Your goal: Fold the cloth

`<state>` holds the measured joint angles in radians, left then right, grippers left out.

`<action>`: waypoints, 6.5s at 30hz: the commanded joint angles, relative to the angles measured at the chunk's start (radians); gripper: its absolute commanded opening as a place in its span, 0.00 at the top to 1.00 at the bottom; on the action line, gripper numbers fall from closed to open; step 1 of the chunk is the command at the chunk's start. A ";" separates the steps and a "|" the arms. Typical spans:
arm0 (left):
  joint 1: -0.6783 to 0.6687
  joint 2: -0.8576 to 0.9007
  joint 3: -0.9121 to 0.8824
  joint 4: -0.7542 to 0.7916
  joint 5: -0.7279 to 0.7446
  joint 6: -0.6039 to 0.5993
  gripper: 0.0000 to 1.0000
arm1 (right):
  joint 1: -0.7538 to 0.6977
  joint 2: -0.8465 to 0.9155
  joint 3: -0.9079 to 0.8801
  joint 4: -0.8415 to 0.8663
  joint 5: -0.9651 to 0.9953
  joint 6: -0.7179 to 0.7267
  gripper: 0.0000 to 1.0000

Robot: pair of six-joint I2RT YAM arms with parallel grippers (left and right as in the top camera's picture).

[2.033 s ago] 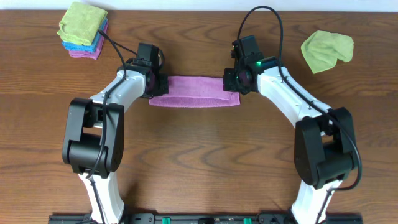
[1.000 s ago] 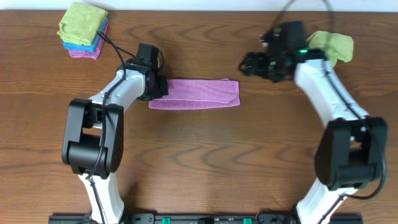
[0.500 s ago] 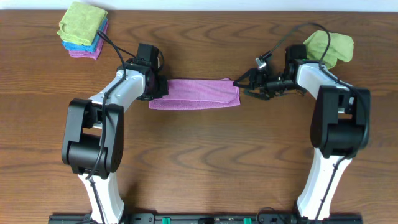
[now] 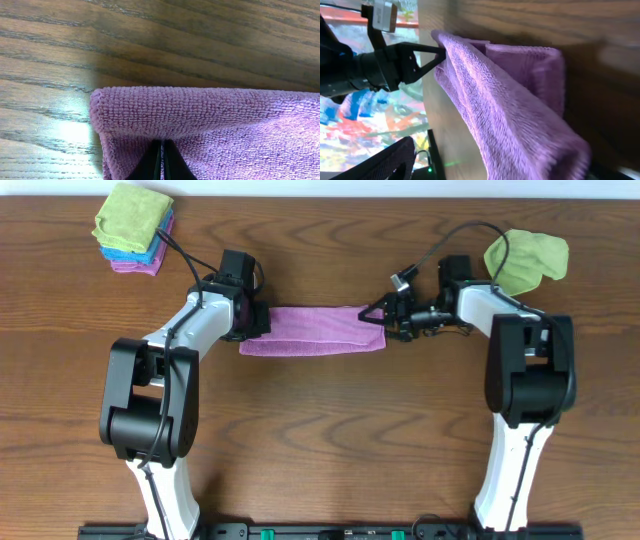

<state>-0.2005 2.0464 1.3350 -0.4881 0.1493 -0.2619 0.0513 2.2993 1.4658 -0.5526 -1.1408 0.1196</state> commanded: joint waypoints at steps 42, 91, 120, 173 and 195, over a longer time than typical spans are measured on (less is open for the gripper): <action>-0.006 -0.859 0.013 -0.405 0.008 -0.010 0.94 | 0.392 -0.241 0.150 -0.306 1.245 0.225 0.99; -0.006 -1.046 0.014 -0.357 0.080 0.057 0.92 | 0.692 -0.162 0.359 -0.337 1.384 -0.145 0.99; -0.006 -1.172 0.014 -0.337 0.323 0.133 0.85 | 0.863 -0.052 0.357 -0.296 1.455 -0.254 0.99; 0.003 -0.910 -0.138 -0.268 -0.025 -0.021 0.58 | 0.432 -0.378 0.464 -0.658 1.247 -0.031 0.24; 0.076 -0.521 -0.339 -0.169 0.219 -0.326 0.09 | 0.449 -0.170 0.167 -0.002 0.969 0.103 0.99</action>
<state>-0.1268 1.5093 1.0168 -0.6785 0.3428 -0.5468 0.4908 2.0865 1.6329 -0.5648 -0.1387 0.1627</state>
